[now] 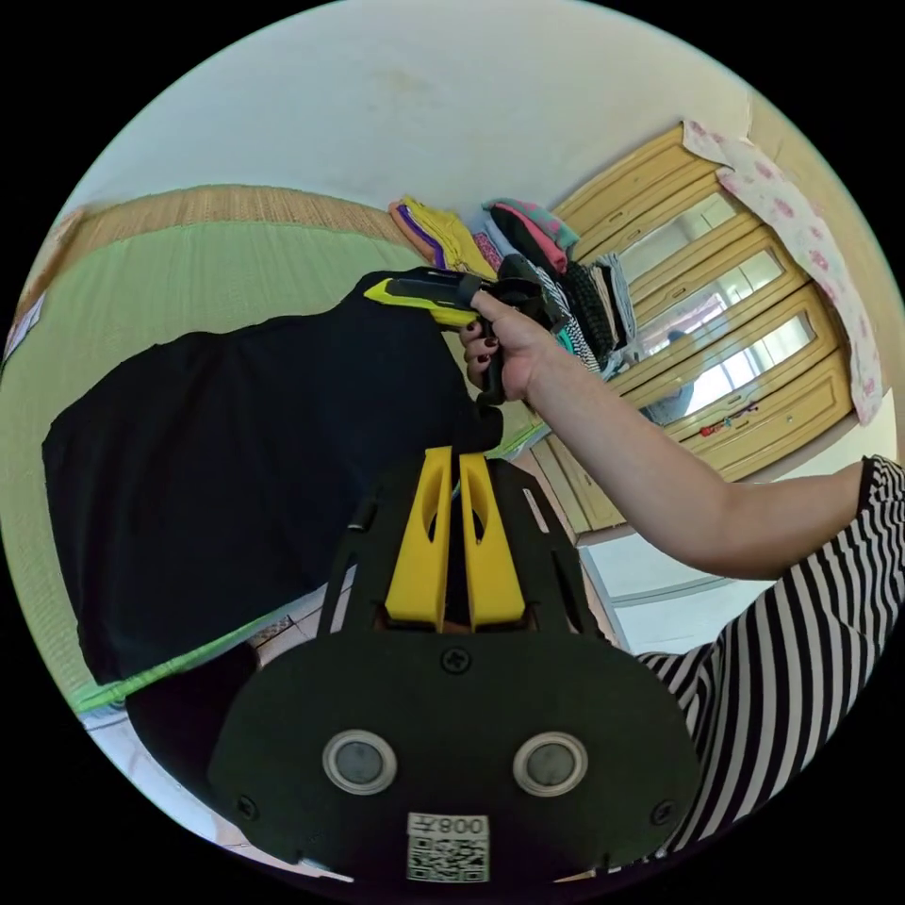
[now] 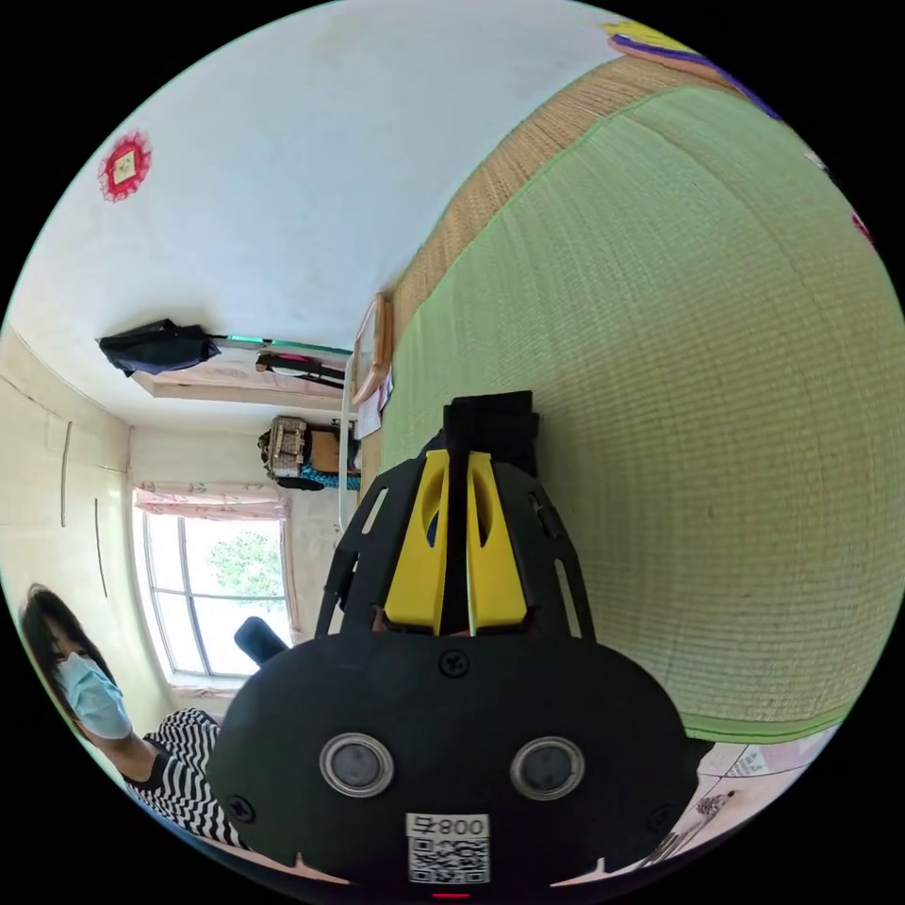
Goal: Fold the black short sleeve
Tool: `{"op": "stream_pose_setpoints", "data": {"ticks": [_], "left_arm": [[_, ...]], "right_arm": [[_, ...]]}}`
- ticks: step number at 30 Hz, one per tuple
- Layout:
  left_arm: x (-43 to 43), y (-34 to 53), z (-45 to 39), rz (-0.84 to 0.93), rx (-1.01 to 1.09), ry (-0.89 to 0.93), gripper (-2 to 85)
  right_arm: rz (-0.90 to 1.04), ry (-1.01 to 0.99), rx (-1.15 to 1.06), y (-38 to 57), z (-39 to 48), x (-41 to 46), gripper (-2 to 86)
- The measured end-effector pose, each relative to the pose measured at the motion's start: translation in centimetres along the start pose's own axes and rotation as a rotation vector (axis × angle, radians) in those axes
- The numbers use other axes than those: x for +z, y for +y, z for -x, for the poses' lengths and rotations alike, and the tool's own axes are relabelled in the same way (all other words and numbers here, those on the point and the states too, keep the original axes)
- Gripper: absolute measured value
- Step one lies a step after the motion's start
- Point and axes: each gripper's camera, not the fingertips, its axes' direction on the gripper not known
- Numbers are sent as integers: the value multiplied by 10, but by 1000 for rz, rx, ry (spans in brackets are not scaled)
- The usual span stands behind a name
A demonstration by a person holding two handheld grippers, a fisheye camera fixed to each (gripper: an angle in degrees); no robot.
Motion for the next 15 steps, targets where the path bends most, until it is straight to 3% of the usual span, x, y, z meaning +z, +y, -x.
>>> {"op": "stream_pose_setpoints", "data": {"ticks": [15], "left_arm": [[61, 203, 186, -223, -284, 30, 9]], "right_arm": [[107, 97, -133, -15, 203, 83, 26]]}}
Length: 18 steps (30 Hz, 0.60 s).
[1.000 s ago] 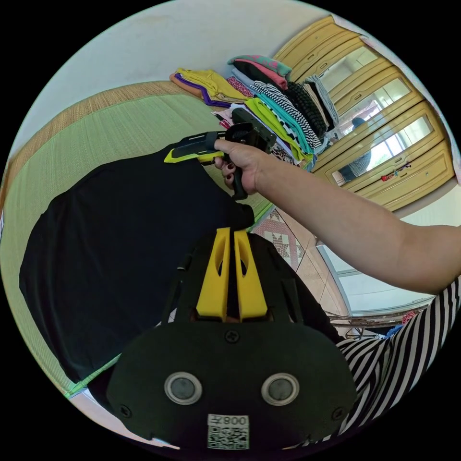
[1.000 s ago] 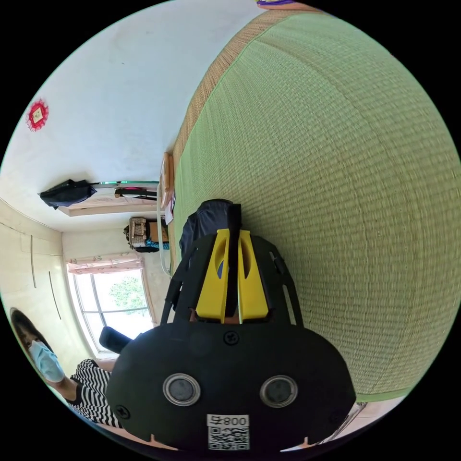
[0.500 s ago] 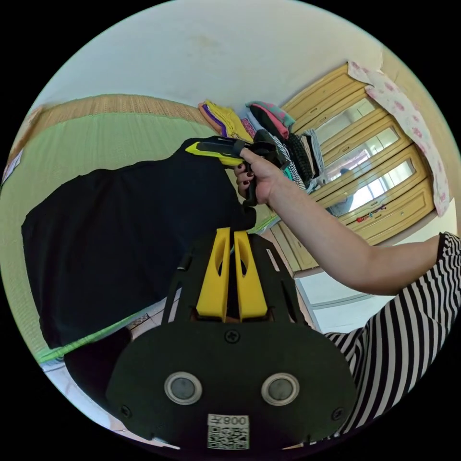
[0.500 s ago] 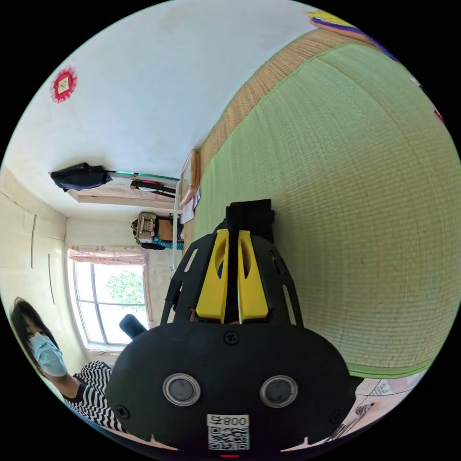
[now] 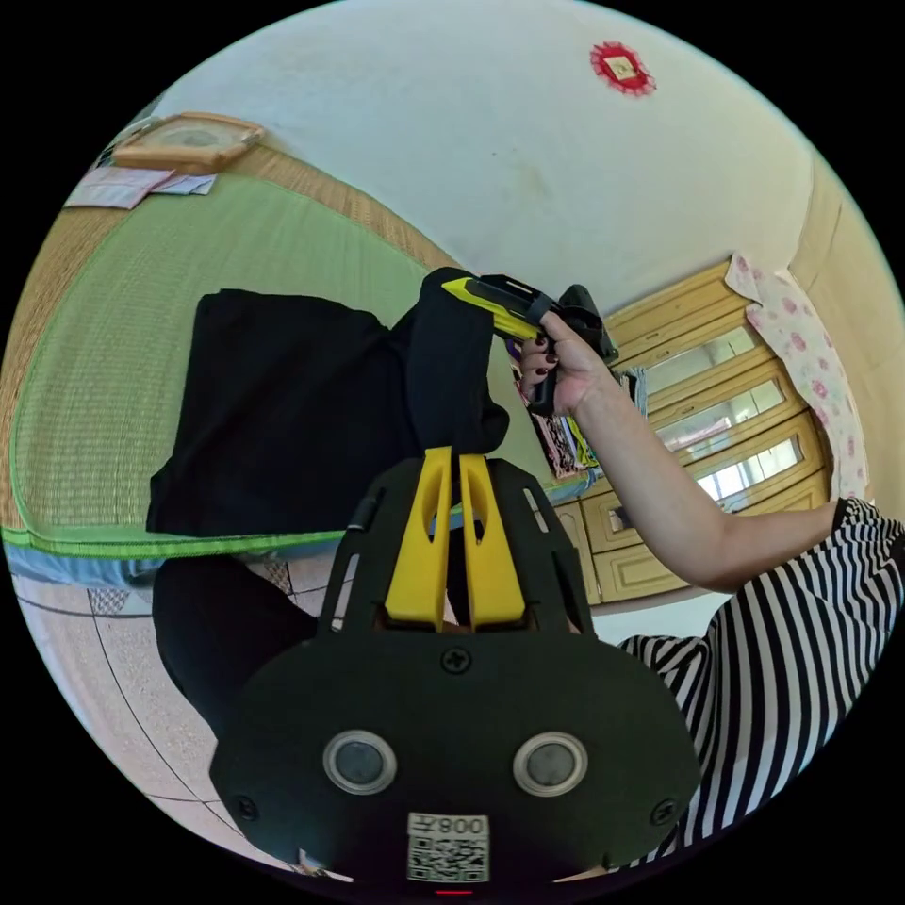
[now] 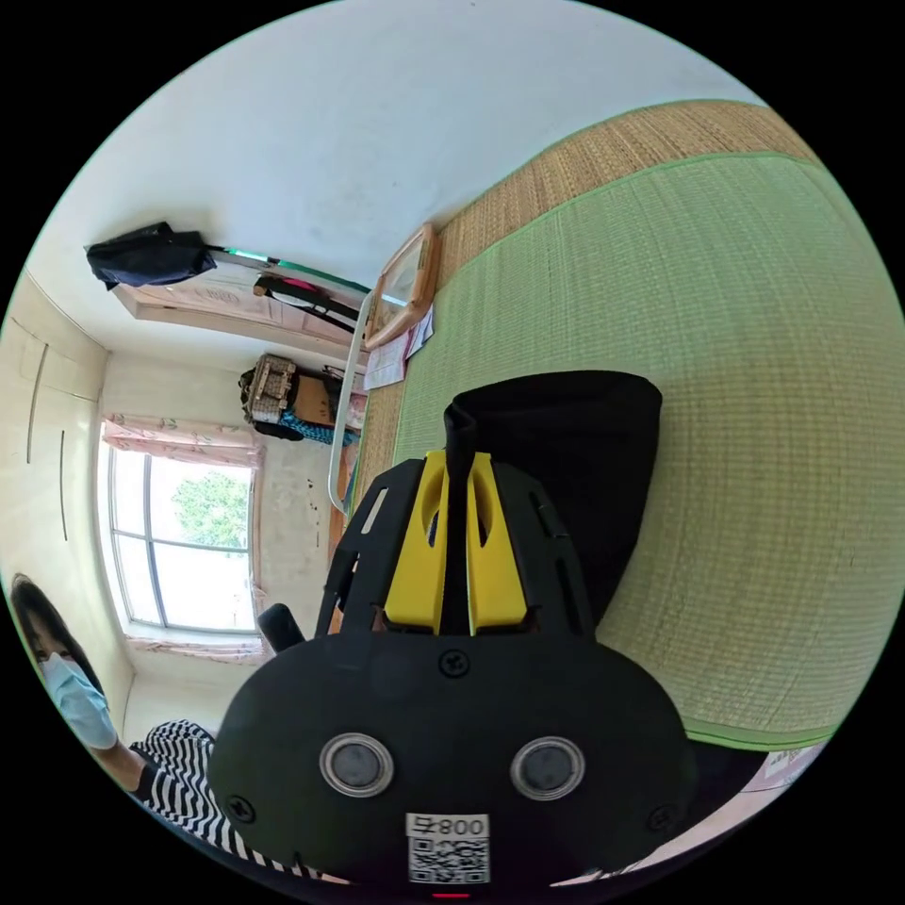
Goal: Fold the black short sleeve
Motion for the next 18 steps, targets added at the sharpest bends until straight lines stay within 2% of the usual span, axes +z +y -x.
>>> {"op": "stream_pose_setpoints", "data": {"ticks": [10, 18], "left_arm": [[64, 81, 128, -85, -140, 52, 10], [131, 142, 210, -89, -271, 44, 9]], "right_arm": [[46, 45, 13, -32, 87, 24, 28], [153, 128, 10, -68, 149, 65, 29]]}}
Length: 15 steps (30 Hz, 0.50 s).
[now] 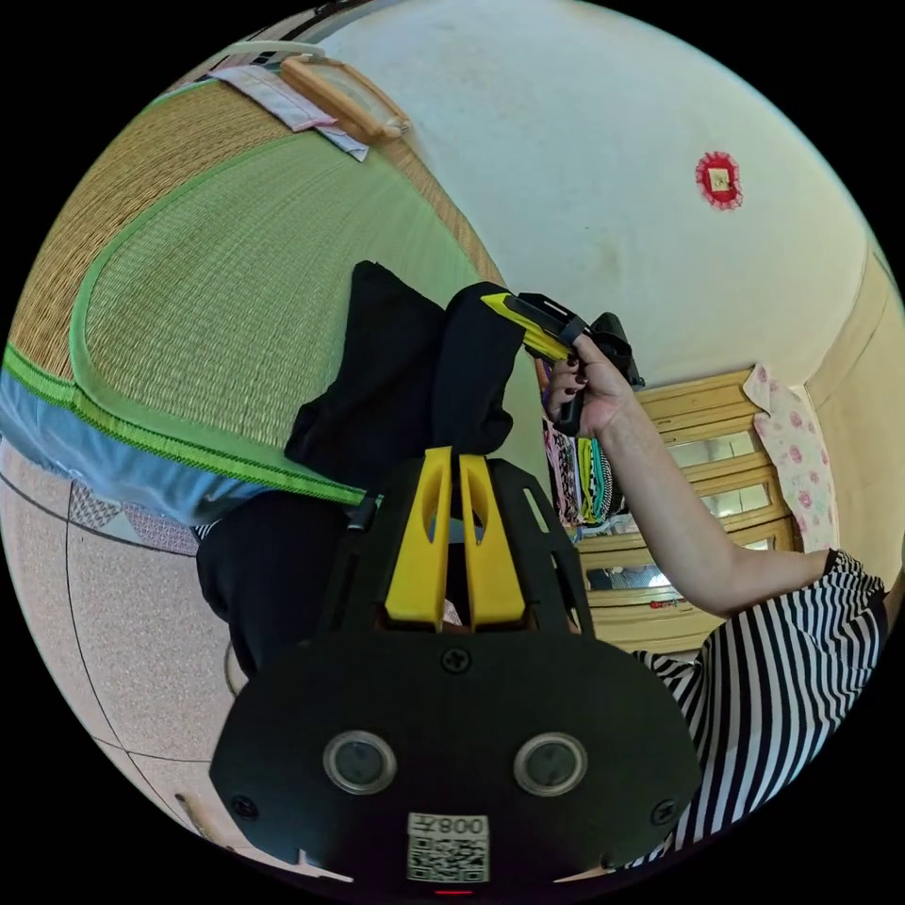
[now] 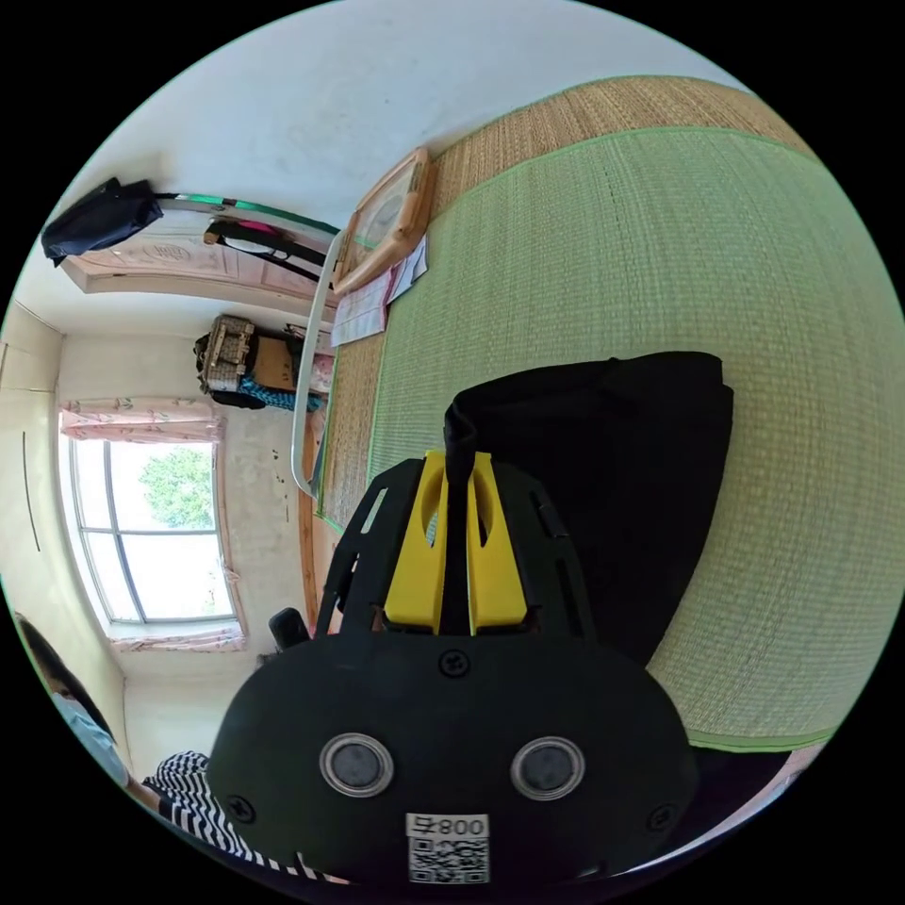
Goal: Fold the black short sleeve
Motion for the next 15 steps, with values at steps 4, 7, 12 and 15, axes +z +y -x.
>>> {"op": "stream_pose_setpoints", "data": {"ticks": [4, 7, 12, 15], "left_arm": [[36, 18, 44, 14, -67, -4, 9], [60, 28, 73, 16, -125, 10, 10], [97, 42, 116, 29, -199, 52, 10], [117, 51, 140, 24, -242, 84, 10]], "right_arm": [[41, 35, 6, -16, 24, 11, 30], [70, 66, 10, -29, 41, 17, 32], [113, 149, -2, -49, 74, 21, 37], [133, 185, -15, -58, 92, 21, 43]]}}
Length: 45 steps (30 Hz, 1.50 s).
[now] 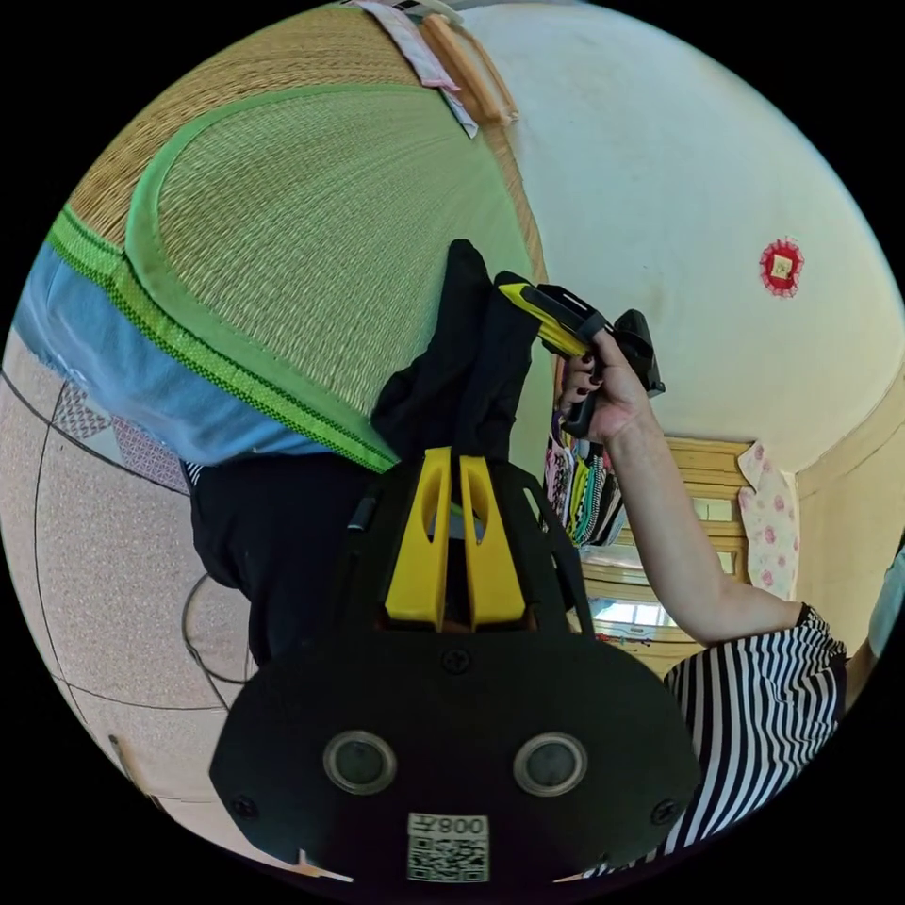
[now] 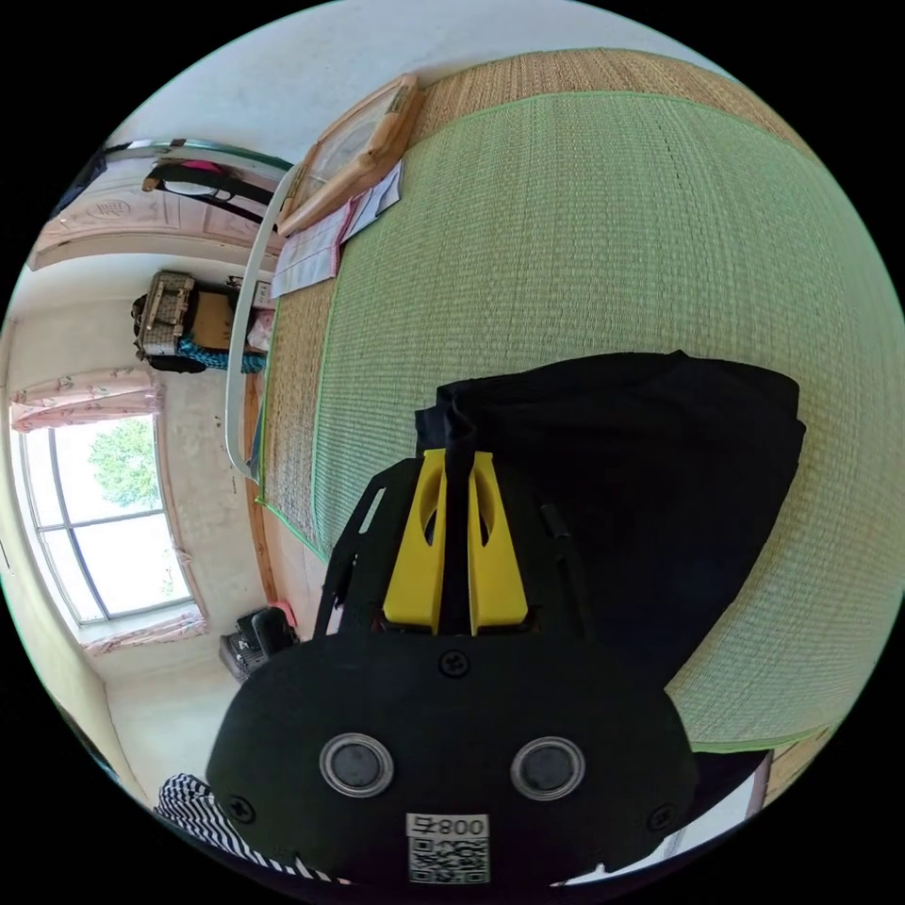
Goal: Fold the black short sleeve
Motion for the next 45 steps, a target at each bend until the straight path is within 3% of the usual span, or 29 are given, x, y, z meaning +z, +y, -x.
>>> {"op": "stream_pose_setpoints", "data": {"ticks": [20, 28, 35, 45], "left_arm": [[84, 23, 97, -37, -118, 103, 13], [92, 28, 99, -51, -115, 109, 15], [72, 37, 77, -88, -56, -13, 11], [72, 18, 23, -55, 98, -263, 8]], "right_arm": [[-89, -92, -164, -10, 56, -89, 60], [19, 43, -166, -26, 65, -69, 18], [76, 216, -215, -28, 71, -47, 2], [43, 169, -247, -13, 59, -51, 1]]}}
